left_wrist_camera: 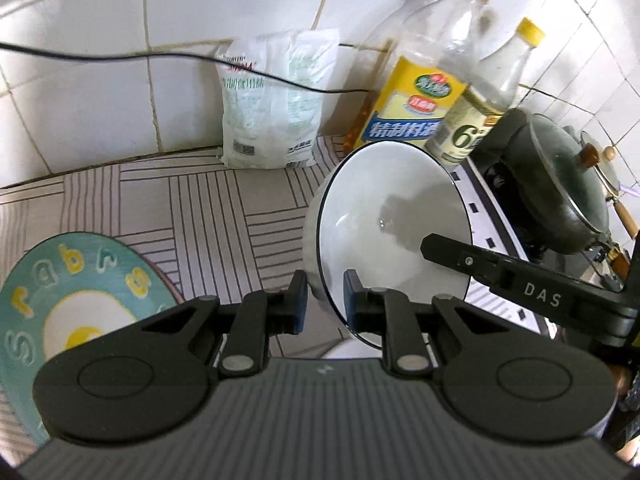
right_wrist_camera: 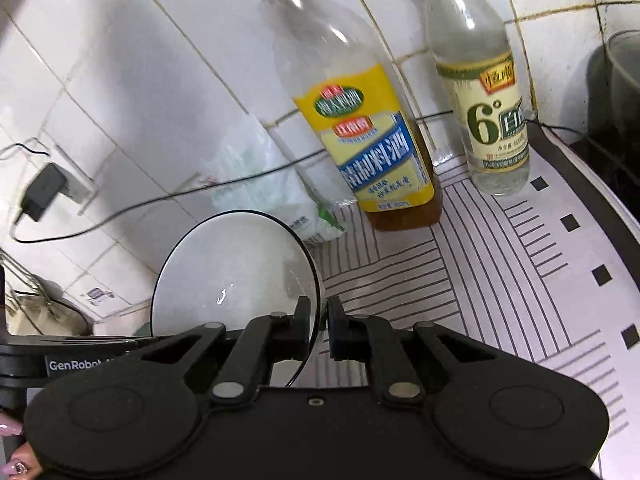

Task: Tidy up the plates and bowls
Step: 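Lift the third bowl with both grippers and carry it over the bowl stack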

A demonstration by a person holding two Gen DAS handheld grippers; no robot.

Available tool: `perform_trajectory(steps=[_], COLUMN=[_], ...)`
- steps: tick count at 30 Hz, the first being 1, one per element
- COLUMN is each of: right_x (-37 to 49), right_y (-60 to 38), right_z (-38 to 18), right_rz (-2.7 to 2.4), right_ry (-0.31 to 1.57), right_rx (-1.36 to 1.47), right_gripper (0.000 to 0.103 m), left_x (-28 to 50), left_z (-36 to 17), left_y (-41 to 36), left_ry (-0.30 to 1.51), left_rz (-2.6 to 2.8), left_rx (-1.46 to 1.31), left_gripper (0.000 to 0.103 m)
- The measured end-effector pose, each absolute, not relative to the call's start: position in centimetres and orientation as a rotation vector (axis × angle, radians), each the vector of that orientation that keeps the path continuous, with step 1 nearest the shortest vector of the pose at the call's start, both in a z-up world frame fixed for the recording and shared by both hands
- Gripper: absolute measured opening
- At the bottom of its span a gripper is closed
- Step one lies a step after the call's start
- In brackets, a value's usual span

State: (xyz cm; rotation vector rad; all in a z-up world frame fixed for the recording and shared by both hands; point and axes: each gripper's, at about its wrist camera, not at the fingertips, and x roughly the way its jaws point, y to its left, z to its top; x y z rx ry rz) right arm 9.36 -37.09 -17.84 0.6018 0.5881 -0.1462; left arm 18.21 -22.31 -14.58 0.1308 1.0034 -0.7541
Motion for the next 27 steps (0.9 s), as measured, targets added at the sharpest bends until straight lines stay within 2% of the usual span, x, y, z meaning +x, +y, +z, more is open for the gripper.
perform_trajectory(steps=[11,27], right_x=[4.4,0.2], right_y=[-33.7,-31.1], right_z=[-13.6,-16.9], right_rz=[-0.122,-0.097], right_ry=[0.541,0.539], right_rx=[0.528,0.527], right_gripper=[0.014,0.014], left_x=[13.4,9.5], left_z=[-11.5,-14.5], left_y=[-19.7,-18.7], left_ry=[0.983,1.083], left_rz=[-0.728,-0.656], left_rx=[0.117,0.163], left_gripper=[0.018,0.018])
